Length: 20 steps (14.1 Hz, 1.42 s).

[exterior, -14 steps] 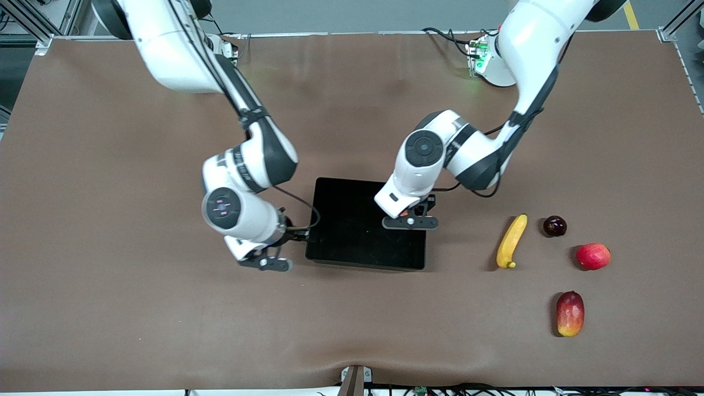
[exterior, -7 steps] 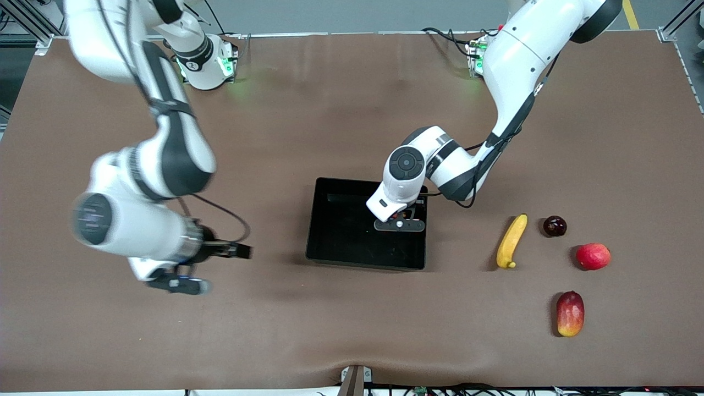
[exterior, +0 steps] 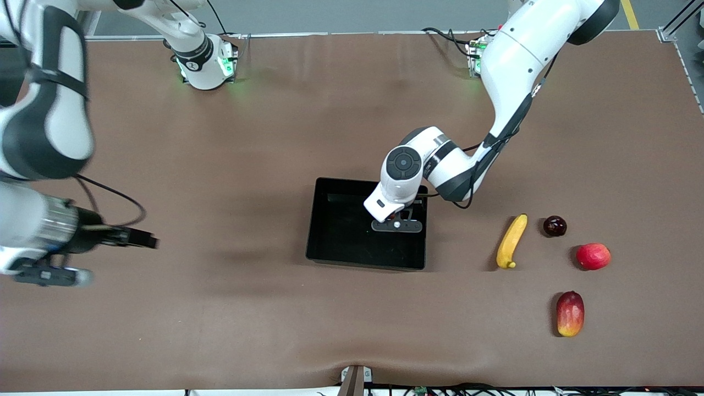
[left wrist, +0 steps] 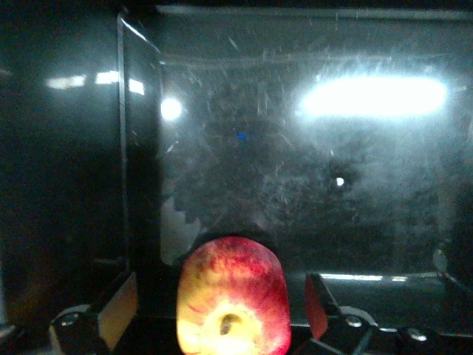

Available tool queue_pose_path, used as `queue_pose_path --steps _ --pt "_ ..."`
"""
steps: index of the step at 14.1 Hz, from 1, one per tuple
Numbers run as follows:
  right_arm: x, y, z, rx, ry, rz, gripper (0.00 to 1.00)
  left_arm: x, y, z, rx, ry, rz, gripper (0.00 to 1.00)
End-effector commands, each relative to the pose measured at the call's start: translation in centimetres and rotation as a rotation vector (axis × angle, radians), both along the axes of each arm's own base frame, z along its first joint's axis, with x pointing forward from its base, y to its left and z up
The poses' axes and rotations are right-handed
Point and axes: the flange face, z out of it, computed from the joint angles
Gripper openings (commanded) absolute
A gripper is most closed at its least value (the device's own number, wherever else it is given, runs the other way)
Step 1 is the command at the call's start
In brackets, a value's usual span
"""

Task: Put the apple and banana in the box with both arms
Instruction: 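Open the left gripper over the box while the right gripper withdraws, then move the left gripper to the yellow banana and grasp it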

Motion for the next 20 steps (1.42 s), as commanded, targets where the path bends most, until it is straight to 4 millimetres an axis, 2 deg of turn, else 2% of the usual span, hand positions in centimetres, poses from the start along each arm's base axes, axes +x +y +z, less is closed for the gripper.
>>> queue_pose_path --steps 1,2,4,5,6,8,11,15,17,19,20 --pt "-2.7 -3.5 4.2 -0.05 0.001 0.061 1.0 1.8 2.2 8.7 0.064 -0.063 0.015 1.0" --pt "-3.6 -4.8 5.9 -0.063 -0.011 0.051 1.0 3.1 3.7 11.4 0.073 -0.063 0.014 1.0" --pt "-5.5 -6.4 8.3 -0.085 0.0 0.056 1.0 5.5 7.1 14.8 0.055 -0.031 0.012 1.0" --pt "-6.4 -7.9 9.2 -0.084 0.009 0.037 1.0 6.5 9.6 15.5 0.05 -0.022 0.003 1.0" --pt "-7.5 -9.0 10.4 -0.08 0.023 0.023 1.0 7.5 12.1 15.1 0.056 -0.006 -0.036 1.0" --pt "-10.0 -9.6 12.6 -0.073 0.039 0.028 1.0 9.0 17.1 13.8 0.072 0.045 -0.125 1.0" --pt "-13.0 -10.4 13.8 -0.089 0.037 0.085 1.0 11.3 24.9 11.0 0.059 0.103 -0.268 1.0" --pt "-15.2 -11.0 12.9 -0.137 0.042 0.084 1.0 12.0 31.8 5.5 0.015 0.145 -0.398 1.0" --pt "-15.9 -10.9 12.4 -0.143 -0.005 0.086 1.0 11.5 33.4 2.2 -0.012 0.124 -0.438 0.93" --pt "-16.9 -10.9 11.7 -0.141 -0.024 0.085 1.0 11.0 33.2 -0.5 -0.027 0.128 -0.447 0.9" --pt "-17.1 -10.9 11.6 -0.141 -0.027 0.085 1.0 10.5 33.1 -1.8 -0.037 0.125 -0.45 0.85"
